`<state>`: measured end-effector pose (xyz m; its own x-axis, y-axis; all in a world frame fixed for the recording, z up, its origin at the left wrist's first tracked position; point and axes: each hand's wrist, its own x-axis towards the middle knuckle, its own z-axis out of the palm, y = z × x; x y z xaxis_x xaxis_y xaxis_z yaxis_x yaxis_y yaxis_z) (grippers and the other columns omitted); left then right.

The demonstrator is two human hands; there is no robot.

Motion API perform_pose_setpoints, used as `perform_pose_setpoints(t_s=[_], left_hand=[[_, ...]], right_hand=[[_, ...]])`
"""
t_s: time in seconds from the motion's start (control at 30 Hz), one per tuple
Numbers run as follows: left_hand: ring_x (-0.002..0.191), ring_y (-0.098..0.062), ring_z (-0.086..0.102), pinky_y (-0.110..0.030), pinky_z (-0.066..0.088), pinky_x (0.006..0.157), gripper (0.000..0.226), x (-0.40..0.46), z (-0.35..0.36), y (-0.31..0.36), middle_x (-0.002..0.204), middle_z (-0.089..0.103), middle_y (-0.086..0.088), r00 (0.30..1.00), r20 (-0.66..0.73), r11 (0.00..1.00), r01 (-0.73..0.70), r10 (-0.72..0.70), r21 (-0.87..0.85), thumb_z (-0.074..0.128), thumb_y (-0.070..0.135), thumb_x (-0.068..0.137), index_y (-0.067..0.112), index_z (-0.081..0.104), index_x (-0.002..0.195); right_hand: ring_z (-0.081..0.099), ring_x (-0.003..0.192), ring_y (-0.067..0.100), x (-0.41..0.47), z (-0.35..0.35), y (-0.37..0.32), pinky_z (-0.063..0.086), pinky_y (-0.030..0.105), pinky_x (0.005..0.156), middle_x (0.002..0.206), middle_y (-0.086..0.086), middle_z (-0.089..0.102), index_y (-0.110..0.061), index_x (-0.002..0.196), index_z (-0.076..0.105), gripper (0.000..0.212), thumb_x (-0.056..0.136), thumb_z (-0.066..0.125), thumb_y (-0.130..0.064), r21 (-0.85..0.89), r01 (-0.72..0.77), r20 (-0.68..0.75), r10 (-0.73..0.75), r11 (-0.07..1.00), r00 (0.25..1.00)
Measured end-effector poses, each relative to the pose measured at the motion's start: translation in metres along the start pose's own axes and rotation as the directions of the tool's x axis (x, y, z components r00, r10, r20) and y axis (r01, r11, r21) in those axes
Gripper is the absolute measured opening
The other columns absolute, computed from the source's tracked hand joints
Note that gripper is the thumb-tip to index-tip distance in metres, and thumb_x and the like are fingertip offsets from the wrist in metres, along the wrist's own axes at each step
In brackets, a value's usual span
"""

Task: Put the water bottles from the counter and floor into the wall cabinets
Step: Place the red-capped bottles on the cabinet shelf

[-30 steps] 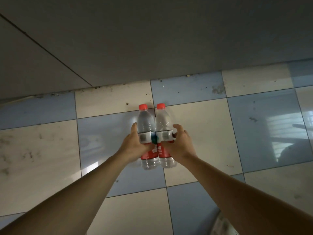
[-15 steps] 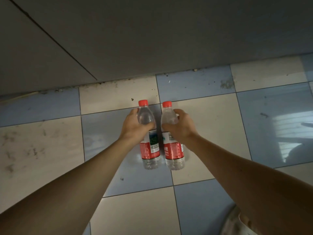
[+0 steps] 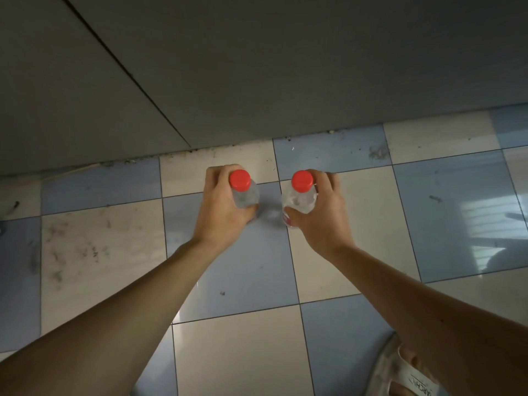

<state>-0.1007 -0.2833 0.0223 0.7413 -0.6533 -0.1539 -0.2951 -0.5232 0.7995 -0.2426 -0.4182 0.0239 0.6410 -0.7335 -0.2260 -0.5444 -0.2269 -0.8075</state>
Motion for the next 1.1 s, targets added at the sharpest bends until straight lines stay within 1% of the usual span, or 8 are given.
perform_pose_setpoints(t_s=[0.1,0.2,0.33,0.47,0.6,0.7,0.9,1.1], left_hand=[[0.099,-0.002,0.048,-0.002,0.037,0.088,0.062,-0.011,0.000,-0.003,0.119,0.045,0.006,0.993,-0.072,0.995,-0.094,0.096,0.028,0.089,0.012,0.068,0.023,0.052,0.117],[0.104,-0.008,0.049,-0.002,0.038,0.087,0.064,-0.017,0.001,-0.008,0.120,0.046,0.006,0.990,-0.097,0.994,-0.095,0.099,0.045,0.090,0.016,0.069,0.021,0.052,0.120],[0.106,-0.017,0.054,-0.011,0.042,0.087,0.066,-0.015,-0.003,-0.017,0.123,0.053,-0.006,0.995,-0.092,0.999,-0.032,0.032,0.008,0.090,0.022,0.069,0.018,0.052,0.123],[0.105,-0.016,0.056,-0.014,0.045,0.086,0.071,-0.014,-0.003,-0.025,0.120,0.055,0.000,0.997,-0.078,1.000,0.007,-0.009,-0.024,0.093,0.026,0.065,0.023,0.051,0.121],[0.113,-0.021,0.058,-0.042,0.053,0.097,0.080,-0.014,0.009,-0.040,0.123,0.059,0.000,0.987,-0.005,0.980,0.156,-0.158,-0.120,0.095,0.026,0.062,0.022,0.051,0.130],[0.119,-0.021,0.057,-0.041,0.051,0.101,0.082,-0.019,0.024,-0.057,0.126,0.060,0.004,0.965,-0.003,0.941,0.254,-0.262,-0.223,0.093,0.024,0.065,0.026,0.049,0.135],[0.112,-0.019,0.063,-0.042,0.055,0.097,0.072,-0.016,0.044,-0.067,0.120,0.066,0.001,0.956,-0.096,0.932,0.243,-0.277,-0.269,0.092,0.029,0.068,0.021,0.055,0.130],[0.104,-0.015,0.065,-0.035,0.057,0.090,0.067,-0.021,0.026,-0.047,0.112,0.069,0.004,0.961,-0.122,0.949,0.218,-0.250,-0.227,0.093,0.024,0.067,0.020,0.060,0.124]], right_hand=[[0.050,0.099,0.005,-0.006,0.004,0.000,0.037,-0.003,0.075,0.120,-0.013,0.043,-0.032,0.119,0.050,0.065,0.069,0.090,-0.017,-0.023,0.013,-0.032,-0.014,1.000,0.999],[0.051,0.102,0.009,-0.014,0.006,0.004,0.036,0.001,0.076,0.120,-0.013,0.042,-0.030,0.120,0.048,0.066,0.070,0.091,-0.020,-0.061,0.013,-0.035,-0.015,0.998,0.999],[0.051,0.106,0.013,-0.017,0.004,0.008,0.040,0.008,0.082,0.122,-0.010,0.043,-0.026,0.125,0.046,0.068,0.073,0.089,-0.023,-0.077,0.005,-0.016,-0.006,0.997,1.000],[0.052,0.117,0.017,-0.017,0.002,0.013,0.052,0.032,0.098,0.134,-0.003,0.046,-0.022,0.137,0.040,0.080,0.073,0.089,-0.027,-0.036,-0.085,0.049,0.086,0.996,0.995],[0.051,0.123,0.018,-0.014,0.007,0.033,0.050,0.042,0.104,0.139,-0.001,0.046,-0.021,0.143,0.037,0.087,0.074,0.089,-0.022,0.032,-0.185,0.080,0.182,0.982,0.980],[0.050,0.125,0.020,-0.011,0.022,0.049,0.049,0.045,0.105,0.139,0.000,0.049,-0.020,0.144,0.039,0.087,0.073,0.089,-0.016,0.085,-0.201,0.079,0.194,0.976,0.978],[0.062,0.106,0.014,-0.004,0.051,0.060,0.056,0.031,0.091,0.117,-0.005,0.065,-0.022,0.131,0.053,0.069,0.073,0.090,-0.023,0.168,-0.159,-0.014,0.164,0.973,0.986],[0.064,0.094,0.004,-0.017,0.043,0.037,0.049,0.007,0.072,0.102,-0.014,0.066,-0.028,0.119,0.057,0.056,0.073,0.089,-0.025,0.151,-0.173,-0.039,0.181,0.973,0.983]])
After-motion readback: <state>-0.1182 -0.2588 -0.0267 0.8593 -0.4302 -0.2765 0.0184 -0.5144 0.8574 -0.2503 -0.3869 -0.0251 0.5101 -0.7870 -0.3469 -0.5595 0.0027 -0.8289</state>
